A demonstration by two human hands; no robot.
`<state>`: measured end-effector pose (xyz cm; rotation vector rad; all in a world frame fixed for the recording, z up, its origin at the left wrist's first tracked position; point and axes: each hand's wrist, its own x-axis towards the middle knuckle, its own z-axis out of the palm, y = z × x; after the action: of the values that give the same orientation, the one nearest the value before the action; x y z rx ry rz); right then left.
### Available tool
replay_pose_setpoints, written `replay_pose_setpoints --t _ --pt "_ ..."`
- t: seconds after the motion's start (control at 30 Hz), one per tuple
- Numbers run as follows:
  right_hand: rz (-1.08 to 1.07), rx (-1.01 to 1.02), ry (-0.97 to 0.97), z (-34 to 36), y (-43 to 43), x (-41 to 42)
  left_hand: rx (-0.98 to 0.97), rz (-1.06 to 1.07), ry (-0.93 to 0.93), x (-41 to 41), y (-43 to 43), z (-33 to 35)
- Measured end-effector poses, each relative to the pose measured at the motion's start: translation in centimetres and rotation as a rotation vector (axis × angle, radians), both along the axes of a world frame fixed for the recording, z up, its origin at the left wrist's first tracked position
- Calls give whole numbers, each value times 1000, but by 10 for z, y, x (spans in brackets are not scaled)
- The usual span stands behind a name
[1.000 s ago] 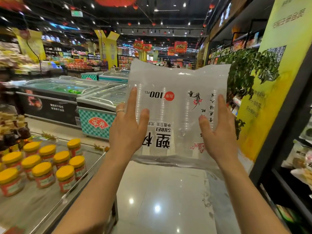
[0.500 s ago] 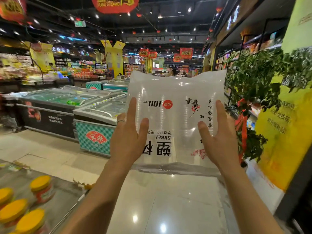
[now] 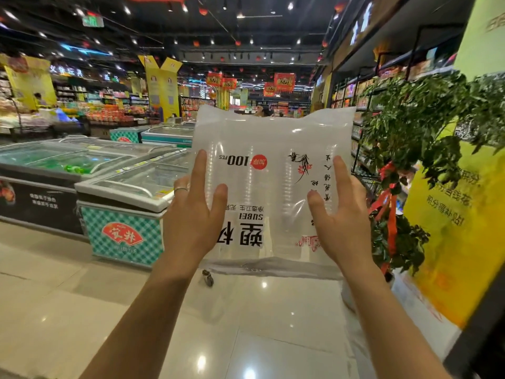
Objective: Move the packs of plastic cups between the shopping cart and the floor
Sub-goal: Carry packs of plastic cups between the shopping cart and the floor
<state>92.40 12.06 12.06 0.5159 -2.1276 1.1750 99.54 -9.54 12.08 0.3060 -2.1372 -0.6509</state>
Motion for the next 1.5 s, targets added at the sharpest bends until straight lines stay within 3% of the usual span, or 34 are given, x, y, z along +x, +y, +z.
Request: replay_pose_setpoints --t 0.43,0.73,1.5 --pt "-83 -1 68 9 -102 -251 3 -70 39 -270 -106 11" --pt "-98 -9 79 1 -148 -382 -27 -96 34 -402 -156 5" --pt "89 -45 -24 -19 -194 -854 -48 116 -63 -831 -186 -12"
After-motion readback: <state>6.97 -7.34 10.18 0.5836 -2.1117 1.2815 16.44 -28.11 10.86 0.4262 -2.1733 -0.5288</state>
